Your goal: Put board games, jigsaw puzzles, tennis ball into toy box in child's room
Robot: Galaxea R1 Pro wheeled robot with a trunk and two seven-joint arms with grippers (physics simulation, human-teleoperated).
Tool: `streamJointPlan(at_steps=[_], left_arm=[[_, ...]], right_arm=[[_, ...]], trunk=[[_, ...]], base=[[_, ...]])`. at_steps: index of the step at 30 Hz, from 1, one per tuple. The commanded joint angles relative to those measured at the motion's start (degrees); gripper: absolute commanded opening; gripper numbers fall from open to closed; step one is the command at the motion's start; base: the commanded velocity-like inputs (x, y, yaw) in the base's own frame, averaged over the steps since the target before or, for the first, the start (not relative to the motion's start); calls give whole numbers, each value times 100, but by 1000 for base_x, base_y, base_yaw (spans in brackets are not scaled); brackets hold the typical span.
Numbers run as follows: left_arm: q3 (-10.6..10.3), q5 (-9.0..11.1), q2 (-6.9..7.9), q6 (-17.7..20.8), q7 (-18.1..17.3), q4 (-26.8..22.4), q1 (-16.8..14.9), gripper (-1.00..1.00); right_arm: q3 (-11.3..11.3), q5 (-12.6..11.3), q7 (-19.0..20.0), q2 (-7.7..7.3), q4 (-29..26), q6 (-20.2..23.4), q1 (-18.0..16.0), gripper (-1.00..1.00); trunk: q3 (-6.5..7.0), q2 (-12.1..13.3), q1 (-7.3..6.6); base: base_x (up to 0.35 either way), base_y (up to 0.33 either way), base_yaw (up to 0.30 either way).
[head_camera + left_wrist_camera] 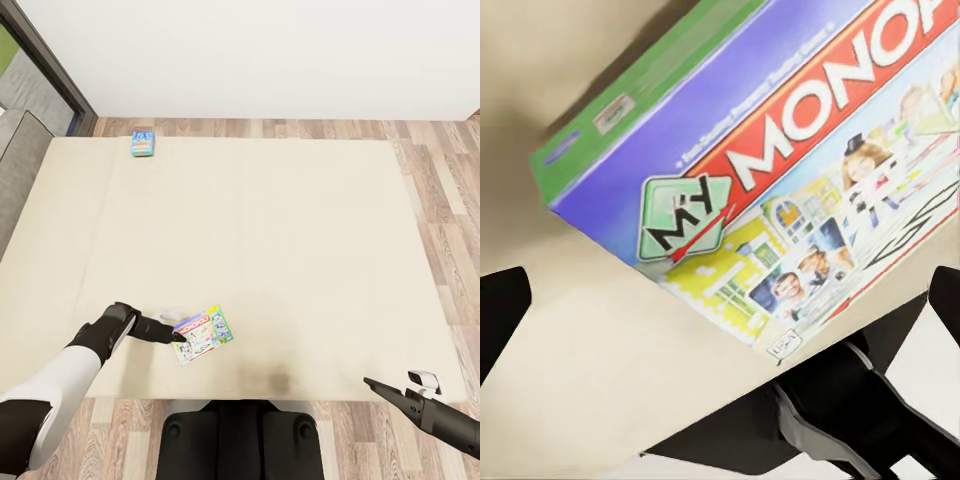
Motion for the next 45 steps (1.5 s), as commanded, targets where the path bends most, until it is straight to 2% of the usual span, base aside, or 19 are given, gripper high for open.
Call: streamJointPlan(at_steps=[1,3,8,25,39,45], left_arm=[[-9,-57,3,2,34,-10,1,100],[-6,-52,3,-3,249,-9,5,100],[1,-26,3,-13,458,-8,8,100],[46,7,-15,-25,555,-8,9,100],[68,-1,-300,-49,579,-8,9,100],[76,5,-365,-62,773,-8,9,100]], right_arm=[[-1,-6,15,-1,-1,60,-1,100],[1,-6,15,-1,-1,60,-1,100],[2,-3,11,3,-1,60,-1,100],[2,-3,-27,8,-1,60,-1,100],[2,-6,-20,0,-1,60,-1,100],[2,-6,-15,-2,-1,60,-1,100]], trunk=[[-6,-9,3],[-6,-9,3],[-6,-9,3],[-6,-9,3],[-6,-9,3],[-6,-9,3]], base=[[0,0,0],[0,0,0],[0,0,0],[0,0,0],[0,0,0],[0,0,0]])
